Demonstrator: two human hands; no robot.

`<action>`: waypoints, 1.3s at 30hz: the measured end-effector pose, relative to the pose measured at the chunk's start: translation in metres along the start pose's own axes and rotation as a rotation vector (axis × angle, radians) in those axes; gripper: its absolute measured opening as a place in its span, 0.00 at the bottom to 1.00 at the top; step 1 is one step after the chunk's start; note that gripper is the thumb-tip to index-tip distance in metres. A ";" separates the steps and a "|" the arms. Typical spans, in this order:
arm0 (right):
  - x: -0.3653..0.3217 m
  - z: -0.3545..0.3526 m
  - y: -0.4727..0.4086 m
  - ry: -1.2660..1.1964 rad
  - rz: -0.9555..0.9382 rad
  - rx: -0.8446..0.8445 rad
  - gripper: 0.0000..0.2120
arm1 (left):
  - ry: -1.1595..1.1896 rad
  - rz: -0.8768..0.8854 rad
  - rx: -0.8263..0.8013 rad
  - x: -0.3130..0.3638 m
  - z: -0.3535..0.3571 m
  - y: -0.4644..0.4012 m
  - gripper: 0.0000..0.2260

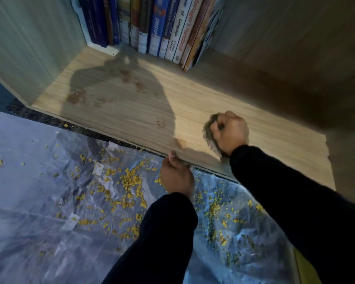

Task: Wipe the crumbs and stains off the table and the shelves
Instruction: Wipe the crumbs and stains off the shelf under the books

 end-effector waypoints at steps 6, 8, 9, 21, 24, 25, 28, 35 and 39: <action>-0.017 0.005 -0.045 0.075 0.268 0.048 0.09 | 0.029 -0.092 -0.178 -0.005 -0.010 -0.012 0.17; -0.045 0.010 -0.023 -0.033 0.079 0.026 0.07 | 0.053 -0.109 -0.181 -0.002 -0.011 -0.009 0.15; -0.057 0.012 -0.006 -0.095 -0.013 -0.004 0.06 | 0.080 -0.117 -0.198 -0.003 -0.014 -0.008 0.16; -0.102 0.018 0.004 -0.115 -0.042 0.010 0.06 | 0.381 -0.132 0.014 0.057 -0.065 -0.065 0.19; -0.130 0.027 -0.002 -0.194 -0.091 -0.001 0.07 | 0.405 -0.122 0.047 0.054 -0.064 -0.068 0.22; -0.129 0.026 0.009 -0.208 -0.154 -0.002 0.08 | 0.398 -0.100 0.074 0.056 -0.066 -0.072 0.24; -0.109 0.012 0.042 -0.159 -0.286 -0.055 0.09 | 0.343 -0.062 0.126 0.060 -0.069 -0.081 0.28; -0.100 0.021 -0.036 -0.118 -0.100 0.061 0.09 | 0.276 -0.028 0.077 0.059 -0.076 -0.086 0.24; -0.113 0.021 0.003 -0.129 -0.129 0.040 0.09 | 0.288 -0.057 0.109 0.059 -0.074 -0.086 0.21</action>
Point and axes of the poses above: each hand's wrist, its own y-axis away from the middle knuckle, its own z-axis out of the palm, x = y × z, the point moved 1 cm from there along -y, towards the middle knuckle, and after that the axes turned 5 degrees about -z, right-handed, at the moved point
